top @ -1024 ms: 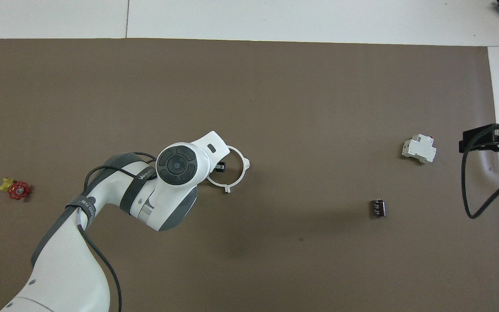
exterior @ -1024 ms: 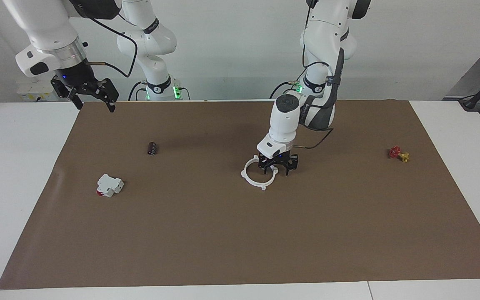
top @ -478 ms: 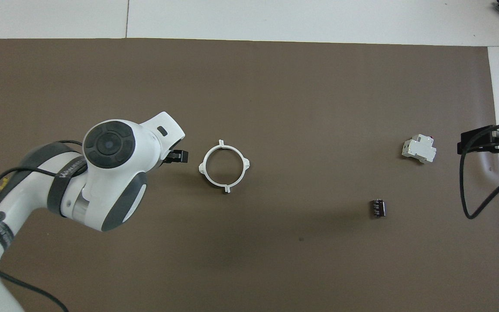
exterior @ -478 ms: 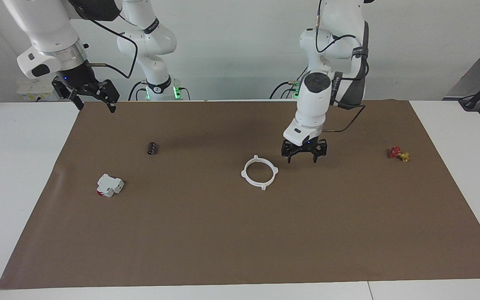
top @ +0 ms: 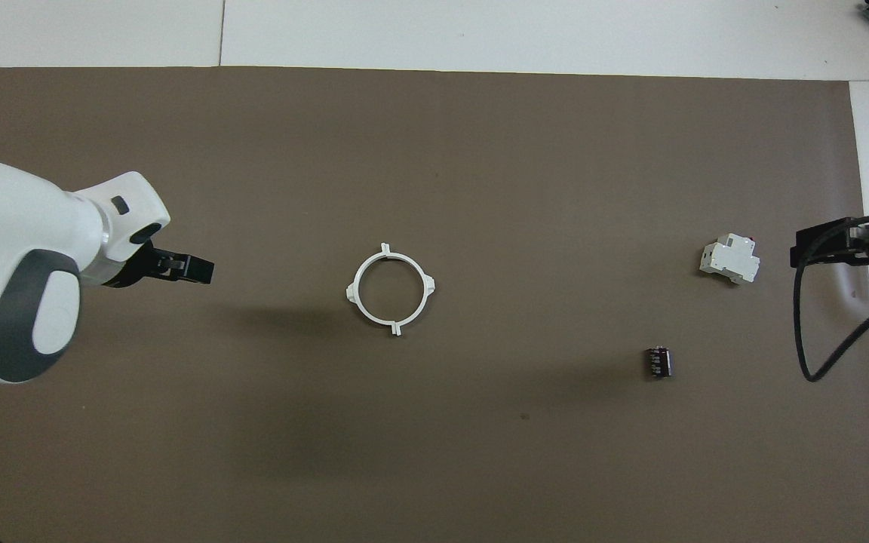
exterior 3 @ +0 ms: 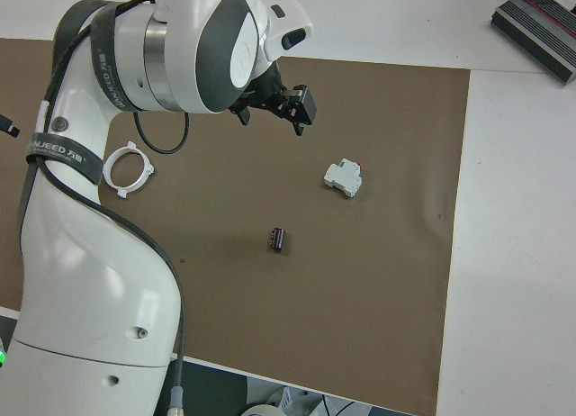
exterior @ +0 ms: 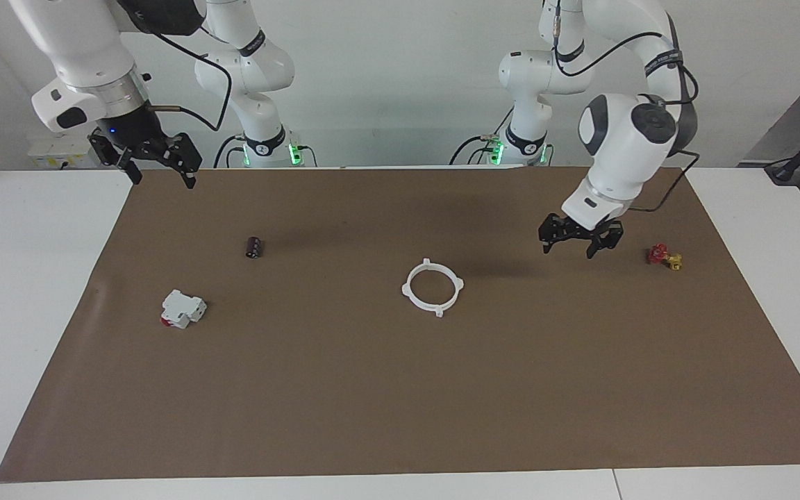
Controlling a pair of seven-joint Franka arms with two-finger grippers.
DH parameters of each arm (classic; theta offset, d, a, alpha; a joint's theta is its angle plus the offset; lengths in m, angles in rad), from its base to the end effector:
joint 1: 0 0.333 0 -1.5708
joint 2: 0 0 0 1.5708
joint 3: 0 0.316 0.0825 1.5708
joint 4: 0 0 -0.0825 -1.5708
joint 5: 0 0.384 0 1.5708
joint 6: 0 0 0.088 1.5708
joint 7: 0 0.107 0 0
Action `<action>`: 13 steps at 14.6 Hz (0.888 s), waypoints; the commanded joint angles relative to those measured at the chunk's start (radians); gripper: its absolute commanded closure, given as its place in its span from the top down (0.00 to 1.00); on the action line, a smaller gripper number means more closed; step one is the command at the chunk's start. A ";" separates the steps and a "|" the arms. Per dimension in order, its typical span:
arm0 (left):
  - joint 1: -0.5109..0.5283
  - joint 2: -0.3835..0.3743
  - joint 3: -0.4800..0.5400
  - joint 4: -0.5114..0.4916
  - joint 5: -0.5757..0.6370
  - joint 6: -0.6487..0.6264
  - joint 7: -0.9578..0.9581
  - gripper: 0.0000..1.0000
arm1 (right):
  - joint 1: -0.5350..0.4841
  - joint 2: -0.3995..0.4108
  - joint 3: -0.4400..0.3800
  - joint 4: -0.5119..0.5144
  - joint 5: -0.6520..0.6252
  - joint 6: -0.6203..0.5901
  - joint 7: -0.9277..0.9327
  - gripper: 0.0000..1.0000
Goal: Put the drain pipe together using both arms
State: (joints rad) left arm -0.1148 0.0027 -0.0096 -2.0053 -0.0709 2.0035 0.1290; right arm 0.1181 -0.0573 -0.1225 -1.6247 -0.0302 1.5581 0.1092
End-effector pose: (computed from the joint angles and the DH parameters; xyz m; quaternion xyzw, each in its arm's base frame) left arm 0.5489 -0.0729 0.4537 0.9932 -0.1115 -0.0022 0.0322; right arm 0.5351 -0.0076 0.6290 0.9983 -0.0568 -0.0042 0.0118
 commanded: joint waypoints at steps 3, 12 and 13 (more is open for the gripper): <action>0.078 0.003 -0.007 0.291 -0.013 -0.276 0.077 1.00 | -0.011 -0.006 -0.009 -0.011 -0.014 0.025 -0.008 1.00; 0.081 0.003 -0.007 0.404 0.053 -0.459 0.041 1.00 | 0.002 -0.019 -0.011 -0.015 -0.013 0.022 -0.005 1.00; 0.083 0.009 -0.004 0.428 0.040 -0.474 0.038 1.00 | 0.002 -0.019 -0.011 -0.017 -0.013 0.022 -0.005 1.00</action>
State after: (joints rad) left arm -0.0442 0.0192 -0.0142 -1.5770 0.0028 1.5313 0.1817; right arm 0.1233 -0.0597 -0.1392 -1.6242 -0.0302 1.5626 0.1091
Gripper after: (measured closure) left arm 0.000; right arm 0.000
